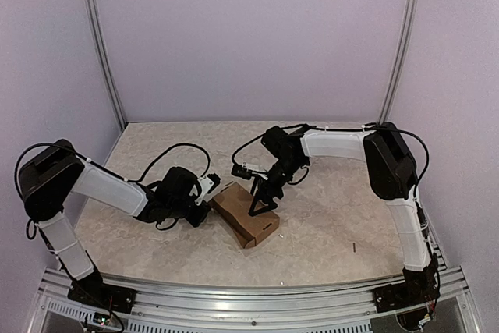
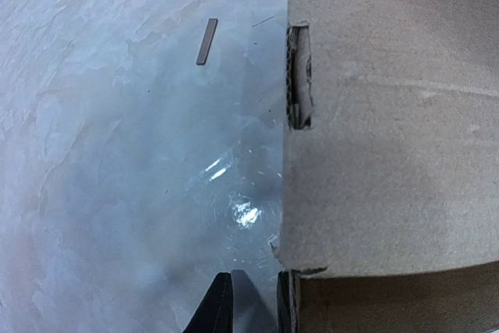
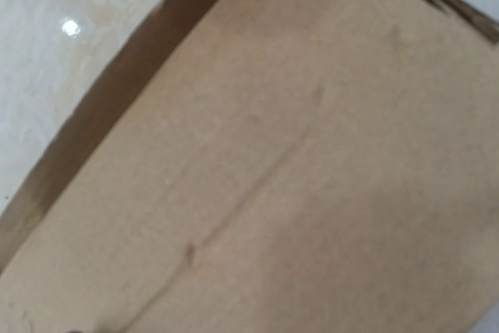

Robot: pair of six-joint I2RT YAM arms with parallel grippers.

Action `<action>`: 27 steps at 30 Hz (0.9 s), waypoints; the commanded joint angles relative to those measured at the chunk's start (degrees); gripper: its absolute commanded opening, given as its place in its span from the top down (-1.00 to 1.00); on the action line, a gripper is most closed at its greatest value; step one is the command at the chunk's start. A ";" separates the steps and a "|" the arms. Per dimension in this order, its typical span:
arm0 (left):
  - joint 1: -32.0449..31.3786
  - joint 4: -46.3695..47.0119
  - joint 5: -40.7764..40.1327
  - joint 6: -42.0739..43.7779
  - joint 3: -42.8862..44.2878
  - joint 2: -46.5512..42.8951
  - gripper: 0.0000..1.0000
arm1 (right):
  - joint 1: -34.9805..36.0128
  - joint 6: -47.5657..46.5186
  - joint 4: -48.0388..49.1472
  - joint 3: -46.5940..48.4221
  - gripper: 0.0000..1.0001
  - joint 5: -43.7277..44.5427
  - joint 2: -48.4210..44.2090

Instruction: Fold the paper box

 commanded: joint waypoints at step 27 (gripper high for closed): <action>2.16 -6.49 -0.02 3.25 12.27 1.97 0.50 | -1.82 0.38 -1.09 -2.46 -0.89 4.06 -2.50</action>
